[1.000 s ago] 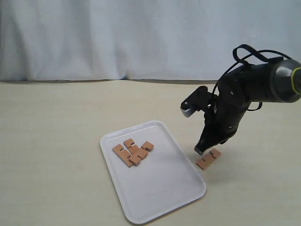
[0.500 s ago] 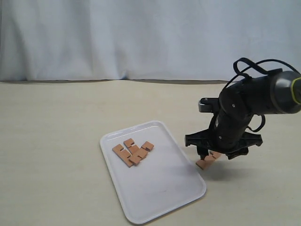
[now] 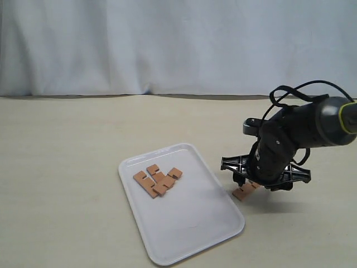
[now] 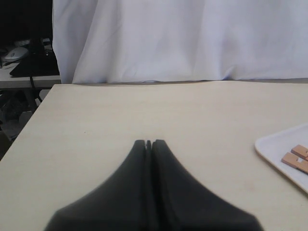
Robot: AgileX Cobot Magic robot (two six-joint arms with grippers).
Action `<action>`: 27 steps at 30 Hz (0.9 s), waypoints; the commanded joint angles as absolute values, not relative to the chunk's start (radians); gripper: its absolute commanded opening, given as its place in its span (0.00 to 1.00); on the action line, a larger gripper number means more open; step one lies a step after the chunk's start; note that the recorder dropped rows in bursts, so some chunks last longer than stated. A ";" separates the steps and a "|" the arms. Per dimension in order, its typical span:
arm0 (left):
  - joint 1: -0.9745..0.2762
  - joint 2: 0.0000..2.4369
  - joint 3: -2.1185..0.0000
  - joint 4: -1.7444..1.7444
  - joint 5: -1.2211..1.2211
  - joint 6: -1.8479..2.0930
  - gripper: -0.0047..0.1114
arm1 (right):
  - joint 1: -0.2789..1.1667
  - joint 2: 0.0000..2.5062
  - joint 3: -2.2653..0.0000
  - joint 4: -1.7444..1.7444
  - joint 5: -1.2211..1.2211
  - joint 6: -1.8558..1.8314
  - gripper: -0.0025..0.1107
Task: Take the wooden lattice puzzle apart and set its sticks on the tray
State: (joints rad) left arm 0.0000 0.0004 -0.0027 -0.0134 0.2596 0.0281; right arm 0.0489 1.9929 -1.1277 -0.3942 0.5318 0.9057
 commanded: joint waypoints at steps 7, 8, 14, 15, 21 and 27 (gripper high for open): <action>0.000 0.000 0.000 -0.012 0.249 0.026 0.04 | 0.047 2.080 -1.121 -0.435 0.489 0.965 0.59; 0.000 0.000 0.000 -0.012 0.249 0.026 0.04 | 0.047 2.085 -1.121 -0.435 0.485 0.965 0.57; 0.000 0.000 0.000 -0.012 0.249 0.026 0.04 | 0.047 2.100 -1.121 -0.435 0.480 0.929 0.18; 0.000 0.000 0.000 -0.012 0.249 0.026 0.04 | 0.048 2.100 -1.121 -0.435 0.477 0.916 0.11; 0.000 0.000 0.000 -0.012 0.249 0.026 0.04 | 0.048 2.091 -1.140 -0.435 0.472 0.813 0.06; 0.000 0.000 0.000 -0.012 0.252 0.026 0.04 | 0.048 1.987 -1.199 -0.423 0.528 0.666 0.06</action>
State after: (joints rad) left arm 0.0000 0.0004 -0.0027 -0.0134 0.2596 0.0281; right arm 0.0489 2.0377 -1.1763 -0.4357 0.4879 0.7470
